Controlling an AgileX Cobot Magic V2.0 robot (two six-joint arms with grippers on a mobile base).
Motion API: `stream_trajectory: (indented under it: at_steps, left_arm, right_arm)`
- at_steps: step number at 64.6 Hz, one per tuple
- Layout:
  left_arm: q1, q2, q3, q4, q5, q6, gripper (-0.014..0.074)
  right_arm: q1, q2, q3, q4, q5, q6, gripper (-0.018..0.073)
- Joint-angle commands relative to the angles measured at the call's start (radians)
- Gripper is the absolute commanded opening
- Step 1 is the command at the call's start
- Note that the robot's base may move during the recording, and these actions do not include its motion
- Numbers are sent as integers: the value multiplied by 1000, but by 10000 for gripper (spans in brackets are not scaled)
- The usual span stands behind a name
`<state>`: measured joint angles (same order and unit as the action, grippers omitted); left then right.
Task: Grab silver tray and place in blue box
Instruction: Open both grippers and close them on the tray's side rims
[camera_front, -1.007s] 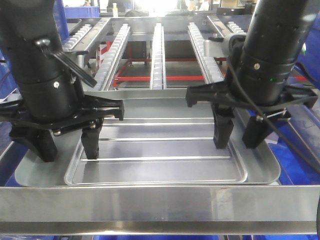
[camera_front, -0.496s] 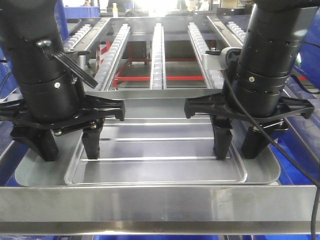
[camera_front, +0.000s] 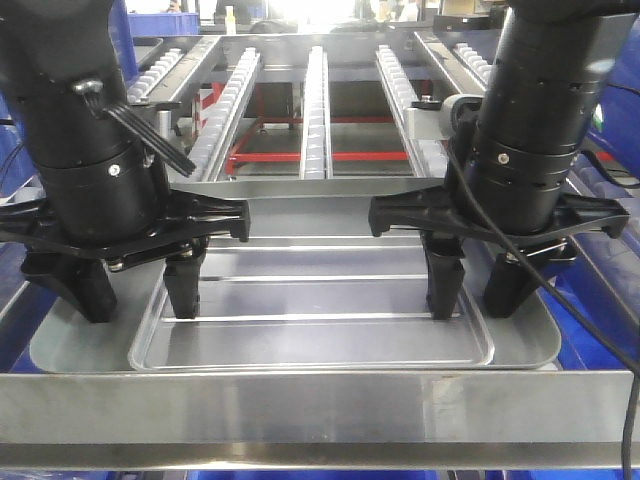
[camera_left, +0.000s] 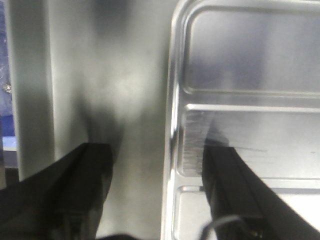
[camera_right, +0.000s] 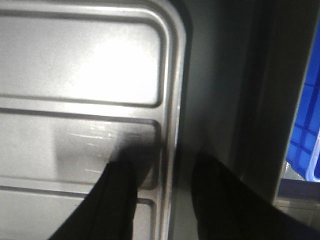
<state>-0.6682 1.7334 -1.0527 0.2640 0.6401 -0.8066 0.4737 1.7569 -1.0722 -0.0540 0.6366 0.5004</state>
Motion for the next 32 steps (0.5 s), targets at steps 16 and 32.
stream_trajectory:
  at_steps: [16,32]
  left_arm:
    - [-7,-39,-28,-8,-22,-12,1]
    - [-7,-39,-28,-6,-22,-12,-14]
  right_arm:
    - [1,-35,-26,-5,-25,1,70]
    - [1,-35,-26,-5,-27,1,49]
